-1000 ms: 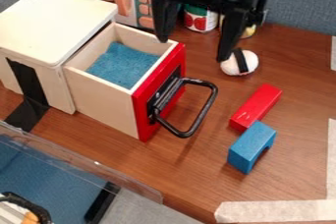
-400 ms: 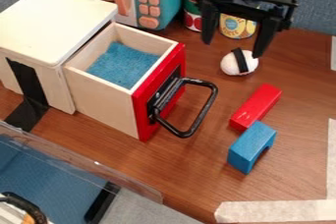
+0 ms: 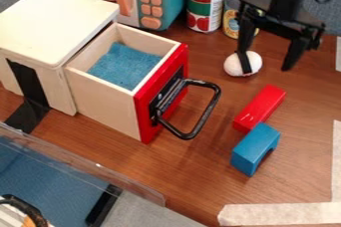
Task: Put the red object into the drawer
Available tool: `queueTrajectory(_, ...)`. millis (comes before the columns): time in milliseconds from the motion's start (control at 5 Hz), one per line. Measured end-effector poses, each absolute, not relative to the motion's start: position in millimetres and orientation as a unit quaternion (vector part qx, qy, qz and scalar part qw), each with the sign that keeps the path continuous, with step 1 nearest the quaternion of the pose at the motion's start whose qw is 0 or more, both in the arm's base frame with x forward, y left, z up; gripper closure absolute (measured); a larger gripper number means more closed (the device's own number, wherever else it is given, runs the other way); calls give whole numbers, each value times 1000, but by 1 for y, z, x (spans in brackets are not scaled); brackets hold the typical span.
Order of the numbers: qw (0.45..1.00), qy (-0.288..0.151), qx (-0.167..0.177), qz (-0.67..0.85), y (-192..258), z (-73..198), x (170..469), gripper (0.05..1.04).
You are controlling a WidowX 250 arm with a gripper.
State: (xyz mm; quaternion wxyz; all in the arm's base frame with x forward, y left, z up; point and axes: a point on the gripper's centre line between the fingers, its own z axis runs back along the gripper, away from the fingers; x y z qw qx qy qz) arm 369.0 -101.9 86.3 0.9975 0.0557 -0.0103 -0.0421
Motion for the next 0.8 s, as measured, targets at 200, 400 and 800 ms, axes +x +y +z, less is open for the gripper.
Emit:
queueTrajectory(200,994,-22,38,-103,-109,78,373,83)
queueTrajectory(400,990,-24,18,-139,-113,66,368,83)
queueTrajectory(800,992,-34,5,-122,-114,48,363,83)
